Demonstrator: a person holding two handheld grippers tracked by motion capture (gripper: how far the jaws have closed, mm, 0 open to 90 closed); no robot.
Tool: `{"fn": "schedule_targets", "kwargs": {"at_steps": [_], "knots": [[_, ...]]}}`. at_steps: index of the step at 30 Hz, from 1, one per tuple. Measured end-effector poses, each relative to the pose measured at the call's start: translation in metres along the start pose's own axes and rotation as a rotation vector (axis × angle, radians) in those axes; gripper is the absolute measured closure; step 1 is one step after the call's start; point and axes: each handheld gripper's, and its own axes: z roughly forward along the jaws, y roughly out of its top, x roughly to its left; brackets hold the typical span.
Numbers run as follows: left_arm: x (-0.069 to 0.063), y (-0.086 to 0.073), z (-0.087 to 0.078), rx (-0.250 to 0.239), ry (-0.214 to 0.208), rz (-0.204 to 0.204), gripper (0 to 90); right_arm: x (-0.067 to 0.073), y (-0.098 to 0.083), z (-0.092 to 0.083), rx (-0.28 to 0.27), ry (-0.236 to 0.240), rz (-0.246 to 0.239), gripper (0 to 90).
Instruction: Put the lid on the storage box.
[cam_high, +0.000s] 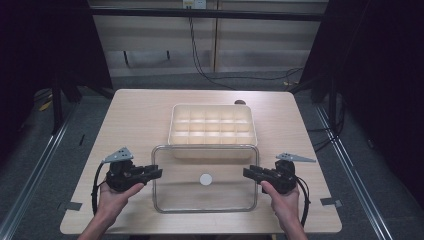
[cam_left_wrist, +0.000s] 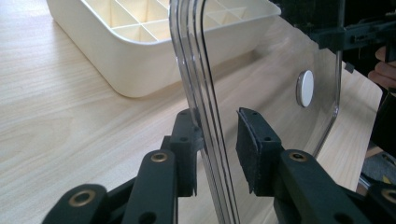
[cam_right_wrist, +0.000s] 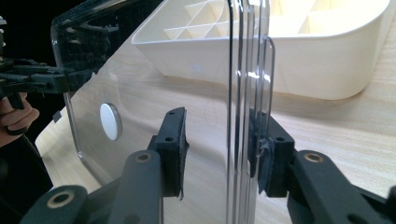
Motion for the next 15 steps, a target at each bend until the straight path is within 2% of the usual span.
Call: {"fn": "schedule_targets", "kwargs": {"at_steps": [2, 10, 15], "knots": [[0.000, 0.001, 0.000, -0.006, 0.002, -0.008, 70.0, 0.001, 0.001, -0.001, -0.009, 0.002, -0.003, 60.5], [-0.001, 0.006, -0.001, -0.029, 0.005, 0.002, 71.4, 0.003, 0.007, -0.006, -0.033, 0.006, -0.002, 60.9], [-0.001, 0.008, 0.001, -0.013, 0.007, -0.009, 71.5, 0.001, 0.011, -0.009, -0.049, 0.011, 0.008, 62.1]]}}
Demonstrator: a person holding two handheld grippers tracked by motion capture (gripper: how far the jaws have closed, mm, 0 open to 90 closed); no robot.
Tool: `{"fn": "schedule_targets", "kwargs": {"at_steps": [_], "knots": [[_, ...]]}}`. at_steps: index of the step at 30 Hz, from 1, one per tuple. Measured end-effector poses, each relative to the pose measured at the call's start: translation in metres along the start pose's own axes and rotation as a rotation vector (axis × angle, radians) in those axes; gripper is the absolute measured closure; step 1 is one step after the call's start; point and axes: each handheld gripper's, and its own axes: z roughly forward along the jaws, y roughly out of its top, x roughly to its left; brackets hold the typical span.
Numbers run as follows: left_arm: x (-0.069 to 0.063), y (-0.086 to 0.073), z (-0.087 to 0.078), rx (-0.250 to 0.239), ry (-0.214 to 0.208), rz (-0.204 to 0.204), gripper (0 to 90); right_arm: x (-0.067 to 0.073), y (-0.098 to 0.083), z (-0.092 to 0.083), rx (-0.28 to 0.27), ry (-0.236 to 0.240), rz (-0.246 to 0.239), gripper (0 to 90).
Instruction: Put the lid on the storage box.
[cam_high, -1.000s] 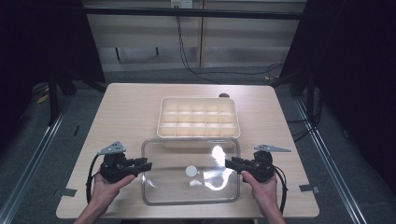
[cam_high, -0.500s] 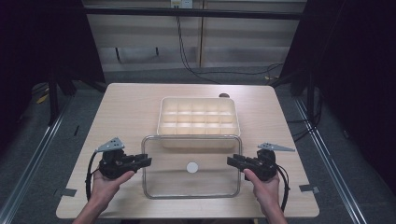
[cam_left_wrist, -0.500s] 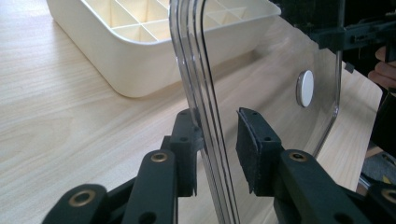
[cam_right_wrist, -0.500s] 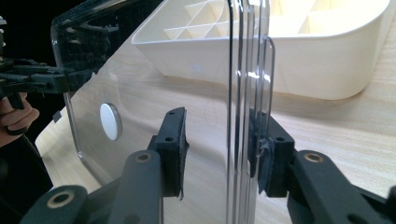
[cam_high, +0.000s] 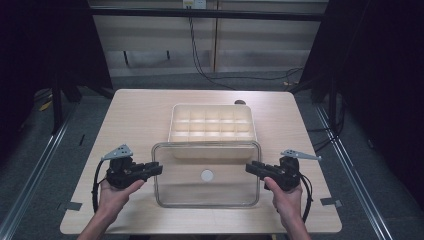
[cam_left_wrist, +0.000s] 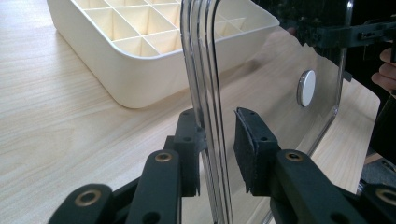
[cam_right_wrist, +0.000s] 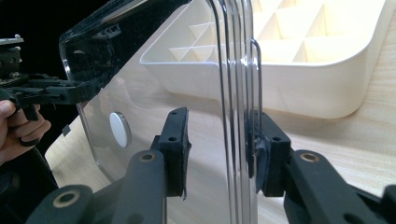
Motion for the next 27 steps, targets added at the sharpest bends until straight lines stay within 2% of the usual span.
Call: {"fn": "schedule_targets", "kwargs": {"at_steps": [9, 13, 27], "knots": [[-0.003, 0.013, -0.001, -0.016, -0.011, 0.010, 71.9, -0.001, 0.009, -0.004, -0.019, -0.005, 0.000, 61.5], [-0.004, 0.018, 0.001, -0.005, -0.001, 0.030, 72.0, -0.002, 0.013, -0.004, -0.024, -0.021, 0.001, 60.2], [-0.002, 0.032, 0.002, -0.023, 0.006, 0.018, 71.8, -0.003, 0.025, -0.002, -0.031, -0.026, 0.006, 59.9]]}}
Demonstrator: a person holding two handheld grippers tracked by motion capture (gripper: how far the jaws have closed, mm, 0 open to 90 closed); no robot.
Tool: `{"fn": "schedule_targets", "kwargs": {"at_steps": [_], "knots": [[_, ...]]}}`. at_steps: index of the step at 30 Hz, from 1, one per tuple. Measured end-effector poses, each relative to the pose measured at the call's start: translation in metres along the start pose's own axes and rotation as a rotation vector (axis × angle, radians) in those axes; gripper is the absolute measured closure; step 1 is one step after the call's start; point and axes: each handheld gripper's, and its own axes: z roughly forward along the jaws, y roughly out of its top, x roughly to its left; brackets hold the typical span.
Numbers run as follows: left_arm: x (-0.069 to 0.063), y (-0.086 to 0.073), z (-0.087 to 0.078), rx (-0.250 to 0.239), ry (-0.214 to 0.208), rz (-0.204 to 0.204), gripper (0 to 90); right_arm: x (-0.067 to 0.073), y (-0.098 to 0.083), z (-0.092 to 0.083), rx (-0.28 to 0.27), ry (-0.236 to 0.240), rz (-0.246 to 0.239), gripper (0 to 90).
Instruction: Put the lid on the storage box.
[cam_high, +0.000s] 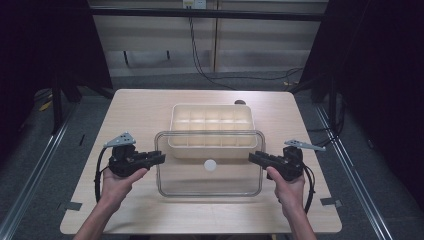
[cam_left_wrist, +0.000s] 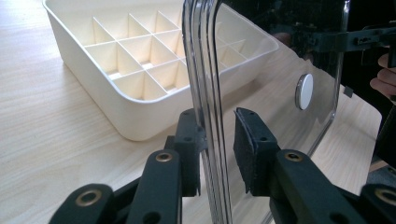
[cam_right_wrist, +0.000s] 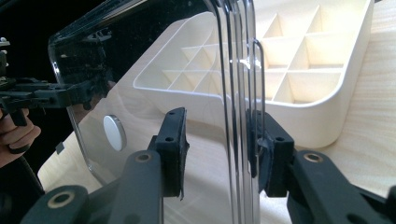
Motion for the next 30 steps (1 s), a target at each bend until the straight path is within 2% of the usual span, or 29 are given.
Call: {"fn": "schedule_targets", "kwargs": {"at_steps": [4, 10, 16, 24, 30], "knots": [[0.002, 0.007, 0.001, 0.008, 0.009, -0.004, 71.8, 0.000, 0.005, 0.001, -0.006, 0.000, -0.004, 59.9], [0.003, 0.018, -0.002, -0.018, 0.004, 0.005, 71.8, 0.000, 0.016, 0.002, -0.021, 0.007, 0.003, 59.9], [0.006, 0.023, 0.000, -0.019, 0.004, 0.007, 71.6, 0.001, 0.024, 0.003, -0.029, 0.004, -0.008, 59.9], [0.007, 0.036, 0.003, -0.030, 0.006, 0.013, 71.7, -0.005, 0.034, 0.004, -0.040, 0.008, 0.017, 59.8], [0.009, 0.045, 0.004, -0.036, 0.013, 0.022, 71.6, -0.006, 0.042, 0.005, -0.049, 0.006, 0.014, 59.8]]}}
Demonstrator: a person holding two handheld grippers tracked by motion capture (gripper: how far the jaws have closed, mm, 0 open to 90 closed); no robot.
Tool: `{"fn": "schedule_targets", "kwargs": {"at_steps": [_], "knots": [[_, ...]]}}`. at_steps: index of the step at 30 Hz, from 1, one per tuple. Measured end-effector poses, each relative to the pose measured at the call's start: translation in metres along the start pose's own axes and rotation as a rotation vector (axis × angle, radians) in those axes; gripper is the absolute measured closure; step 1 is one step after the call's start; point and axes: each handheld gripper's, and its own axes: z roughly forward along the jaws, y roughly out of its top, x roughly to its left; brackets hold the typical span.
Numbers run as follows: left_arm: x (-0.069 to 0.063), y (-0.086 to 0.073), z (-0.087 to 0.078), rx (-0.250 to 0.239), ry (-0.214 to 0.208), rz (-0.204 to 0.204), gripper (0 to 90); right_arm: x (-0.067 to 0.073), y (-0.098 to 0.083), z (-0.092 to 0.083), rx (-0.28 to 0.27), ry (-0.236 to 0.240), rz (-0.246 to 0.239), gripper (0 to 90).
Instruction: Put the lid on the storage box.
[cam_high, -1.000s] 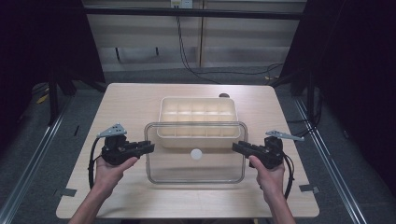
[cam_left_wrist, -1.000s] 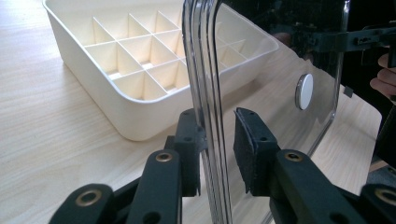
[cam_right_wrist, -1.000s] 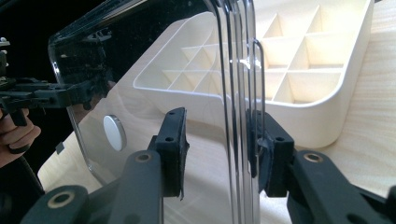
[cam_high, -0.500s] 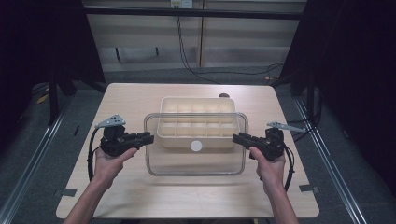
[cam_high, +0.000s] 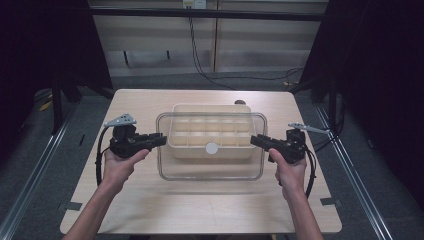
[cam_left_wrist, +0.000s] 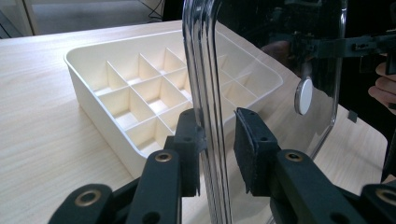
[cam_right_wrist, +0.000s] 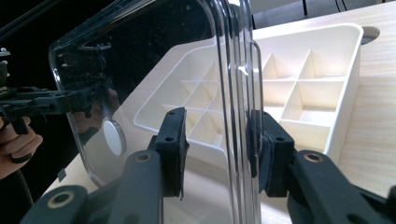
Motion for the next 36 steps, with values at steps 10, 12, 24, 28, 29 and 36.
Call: {"fn": "schedule_targets", "kwargs": {"at_steps": [10, 12, 24, 28, 29, 36], "knots": [[0.009, 0.007, 0.008, -0.006, 0.012, -0.019, 71.3, -0.002, 0.014, 0.007, 0.004, -0.014, -0.007, 59.7], [0.012, 0.008, 0.009, -0.013, 0.006, -0.031, 71.5, -0.003, 0.016, 0.009, 0.005, -0.014, -0.007, 59.7], [0.019, 0.023, 0.011, -0.010, 0.023, -0.022, 71.2, -0.009, 0.028, 0.020, 0.001, -0.012, 0.021, 59.3], [0.020, 0.029, 0.011, -0.021, 0.030, -0.028, 71.2, -0.010, 0.035, 0.023, -0.003, -0.013, 0.023, 59.1], [0.021, 0.029, 0.012, -0.024, 0.035, -0.025, 71.2, -0.010, 0.037, 0.024, -0.004, -0.012, 0.028, 59.1], [0.027, 0.036, 0.018, -0.014, 0.057, -0.031, 70.5, -0.010, 0.049, 0.029, -0.008, -0.020, -0.001, 58.9]]}}
